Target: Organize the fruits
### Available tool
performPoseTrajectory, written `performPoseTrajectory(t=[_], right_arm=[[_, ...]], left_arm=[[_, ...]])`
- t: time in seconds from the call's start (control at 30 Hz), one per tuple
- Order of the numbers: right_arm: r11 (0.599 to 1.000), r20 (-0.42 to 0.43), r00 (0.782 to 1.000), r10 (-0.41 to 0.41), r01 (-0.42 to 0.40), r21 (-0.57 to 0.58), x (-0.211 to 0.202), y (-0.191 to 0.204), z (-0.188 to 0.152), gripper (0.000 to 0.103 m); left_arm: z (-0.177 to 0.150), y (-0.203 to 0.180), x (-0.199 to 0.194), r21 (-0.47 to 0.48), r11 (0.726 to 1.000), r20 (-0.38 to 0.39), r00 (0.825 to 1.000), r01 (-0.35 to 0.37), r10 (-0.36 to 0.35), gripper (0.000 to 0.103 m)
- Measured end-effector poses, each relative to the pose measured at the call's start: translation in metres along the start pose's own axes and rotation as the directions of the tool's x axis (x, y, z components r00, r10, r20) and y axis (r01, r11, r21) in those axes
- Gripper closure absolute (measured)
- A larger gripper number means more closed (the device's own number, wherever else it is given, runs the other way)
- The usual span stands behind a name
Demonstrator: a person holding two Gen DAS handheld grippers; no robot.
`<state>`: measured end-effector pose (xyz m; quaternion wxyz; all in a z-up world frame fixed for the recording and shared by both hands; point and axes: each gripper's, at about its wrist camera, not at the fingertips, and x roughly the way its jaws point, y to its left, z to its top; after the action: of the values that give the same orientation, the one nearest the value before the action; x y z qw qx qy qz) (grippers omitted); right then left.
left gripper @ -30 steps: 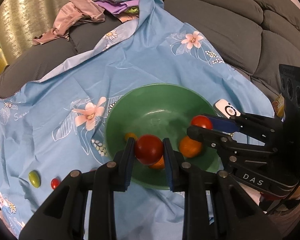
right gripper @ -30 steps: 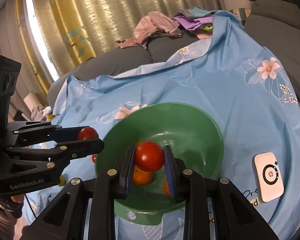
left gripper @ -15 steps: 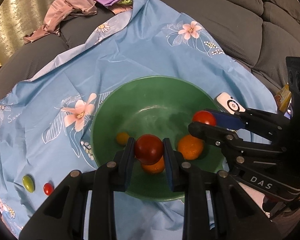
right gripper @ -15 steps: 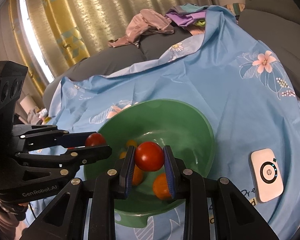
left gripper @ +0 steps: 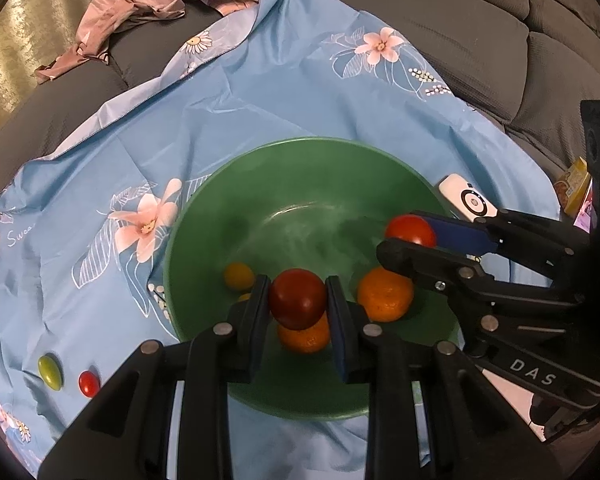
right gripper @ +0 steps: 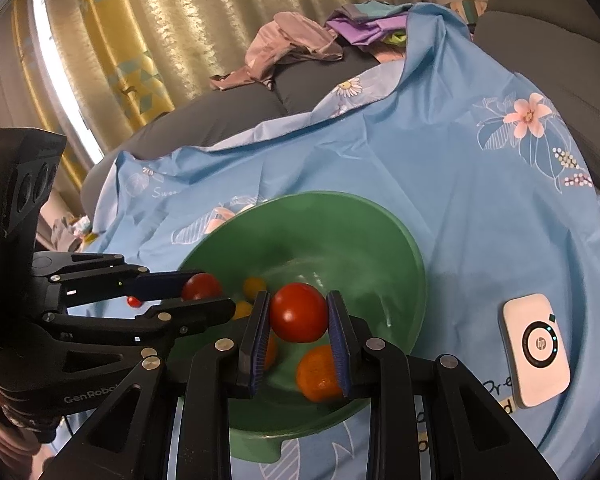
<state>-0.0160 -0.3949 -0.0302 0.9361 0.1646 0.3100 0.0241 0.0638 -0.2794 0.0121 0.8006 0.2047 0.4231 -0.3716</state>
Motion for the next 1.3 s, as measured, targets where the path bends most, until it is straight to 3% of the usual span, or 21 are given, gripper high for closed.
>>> performPoseTrajectory(t=[1.3], right_arm=[[1.000,-0.068,0.997,-0.030,0.029,-0.008,0.020,0.001,-0.001,0.073]], left_arm=[[0.003,0.002,0.033,0.019,0.999,-0.095,0.995,-0.040,0.042,0.075]])
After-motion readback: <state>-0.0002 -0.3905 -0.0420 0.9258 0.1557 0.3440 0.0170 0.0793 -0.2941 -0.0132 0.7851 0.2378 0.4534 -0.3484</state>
